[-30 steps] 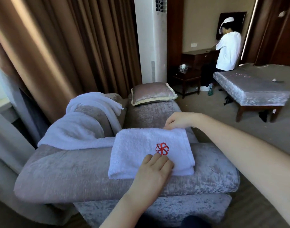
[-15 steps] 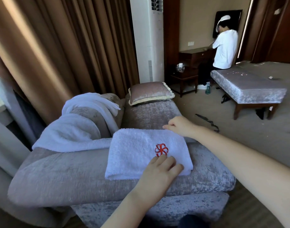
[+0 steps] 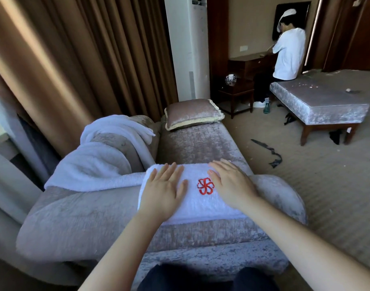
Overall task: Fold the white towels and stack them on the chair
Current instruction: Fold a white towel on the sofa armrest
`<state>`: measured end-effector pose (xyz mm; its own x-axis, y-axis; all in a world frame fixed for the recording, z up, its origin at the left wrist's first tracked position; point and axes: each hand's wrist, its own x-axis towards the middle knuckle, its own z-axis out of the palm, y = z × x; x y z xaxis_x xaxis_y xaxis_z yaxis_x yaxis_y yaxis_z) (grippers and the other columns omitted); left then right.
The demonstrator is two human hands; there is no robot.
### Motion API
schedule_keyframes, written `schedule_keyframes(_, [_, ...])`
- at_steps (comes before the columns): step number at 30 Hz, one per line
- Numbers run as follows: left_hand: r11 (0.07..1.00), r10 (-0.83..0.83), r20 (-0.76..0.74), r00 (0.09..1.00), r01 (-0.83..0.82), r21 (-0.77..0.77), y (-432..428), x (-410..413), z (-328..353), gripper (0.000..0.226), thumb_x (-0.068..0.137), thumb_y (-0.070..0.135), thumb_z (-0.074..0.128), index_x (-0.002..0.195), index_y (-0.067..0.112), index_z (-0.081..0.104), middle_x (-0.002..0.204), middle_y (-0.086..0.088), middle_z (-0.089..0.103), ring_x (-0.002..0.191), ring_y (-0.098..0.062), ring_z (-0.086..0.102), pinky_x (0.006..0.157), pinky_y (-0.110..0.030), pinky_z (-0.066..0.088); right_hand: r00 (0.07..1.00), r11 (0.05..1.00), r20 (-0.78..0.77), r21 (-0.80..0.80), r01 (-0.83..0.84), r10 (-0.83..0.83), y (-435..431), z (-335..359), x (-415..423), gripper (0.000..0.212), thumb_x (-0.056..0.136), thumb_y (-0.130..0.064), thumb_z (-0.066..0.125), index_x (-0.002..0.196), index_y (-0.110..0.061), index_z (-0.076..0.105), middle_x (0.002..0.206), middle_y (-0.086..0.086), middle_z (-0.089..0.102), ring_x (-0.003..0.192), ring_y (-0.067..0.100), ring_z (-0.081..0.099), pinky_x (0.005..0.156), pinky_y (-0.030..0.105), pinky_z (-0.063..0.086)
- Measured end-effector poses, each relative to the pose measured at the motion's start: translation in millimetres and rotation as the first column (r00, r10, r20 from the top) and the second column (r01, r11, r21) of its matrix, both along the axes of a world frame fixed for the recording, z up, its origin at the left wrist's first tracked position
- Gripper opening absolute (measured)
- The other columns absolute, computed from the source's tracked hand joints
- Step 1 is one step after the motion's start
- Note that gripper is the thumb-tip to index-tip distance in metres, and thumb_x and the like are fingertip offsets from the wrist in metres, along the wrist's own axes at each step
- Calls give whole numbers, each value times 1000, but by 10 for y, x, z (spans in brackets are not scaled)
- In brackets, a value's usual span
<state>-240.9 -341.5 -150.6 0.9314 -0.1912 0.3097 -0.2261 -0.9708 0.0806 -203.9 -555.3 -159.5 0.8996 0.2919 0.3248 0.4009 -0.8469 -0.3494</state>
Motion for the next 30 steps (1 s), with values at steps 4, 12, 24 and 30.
schedule_keyframes(4, [996, 75, 21, 997, -74, -50, -45, -8, -33, 79, 90, 52, 2, 144, 15, 45, 150, -6, 43, 143, -22, 33, 117, -43, 20, 998, 999, -57, 49, -4, 7, 42, 40, 47, 43, 105, -33, 31, 141, -15, 47, 146, -2, 47, 140, 14, 31, 112, 26, 20])
schedule_keyframes(12, [750, 194, 21, 981, -134, -648, 369, -196, 226, 32, 97, 30, 54, 125, 15, 61, 124, 1, 61, 114, -17, 55, 92, -28, 38, 935, 935, -270, 204, 290, -231, -304, -14, -149, 77, 90, -68, 36, 142, -12, 42, 151, 6, 37, 142, 24, 24, 114, 40, 26])
schedule_keyframes(24, [375, -55, -408, 912, -359, -855, 492, -559, 357, 22, 91, 28, 67, 95, 8, 58, 94, -10, 66, 81, -24, 64, 67, -33, 51, 915, 691, -393, 687, 222, 97, -510, 106, -591, 21, 87, -23, 71, 83, -10, 55, 77, -3, 62, 70, 12, 61, 63, 36, 47])
schedule_keyframes(30, [242, -200, -339, 919, -289, -926, 242, -800, 193, 30, 91, 24, 67, 109, 2, 61, 100, -13, 73, 84, -23, 71, 64, -32, 55, 923, 510, -379, 808, 295, 68, -776, 156, -1007, 29, 87, -17, 70, 112, -8, 58, 100, 0, 68, 81, 4, 67, 58, 16, 52])
